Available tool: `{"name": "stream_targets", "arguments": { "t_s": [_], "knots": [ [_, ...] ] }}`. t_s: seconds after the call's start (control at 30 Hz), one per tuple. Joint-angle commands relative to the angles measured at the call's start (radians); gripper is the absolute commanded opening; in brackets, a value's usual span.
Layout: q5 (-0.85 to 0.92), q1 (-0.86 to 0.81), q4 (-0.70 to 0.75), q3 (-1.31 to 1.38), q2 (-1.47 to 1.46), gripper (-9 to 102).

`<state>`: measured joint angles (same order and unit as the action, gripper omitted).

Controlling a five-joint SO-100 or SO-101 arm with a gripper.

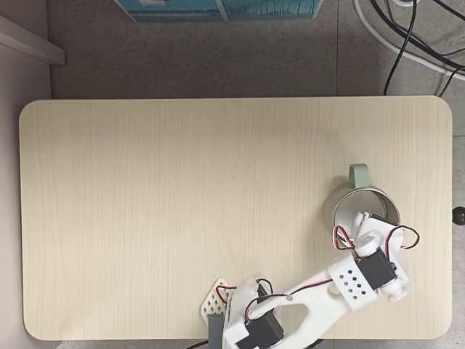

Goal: Grasp a dressing and put it in the cup.

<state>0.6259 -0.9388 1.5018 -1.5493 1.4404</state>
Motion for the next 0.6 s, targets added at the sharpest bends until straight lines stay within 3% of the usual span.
{"name": "stream_targets", "arguments": {
  "t_s": [0.0, 0.07, 0.1, 0.57],
  "knots": [
    [0.023, 0.017, 0.0, -0.002, -0.018, 9],
    [0.031, 0.017, 0.005, -0.002, -0.025, 28],
    [0.031, 0.017, 0.005, -0.002, -0.029, 32],
    [0.012, 0.041, 0.055, 0.015, -0.038, 32]
  ]
}}
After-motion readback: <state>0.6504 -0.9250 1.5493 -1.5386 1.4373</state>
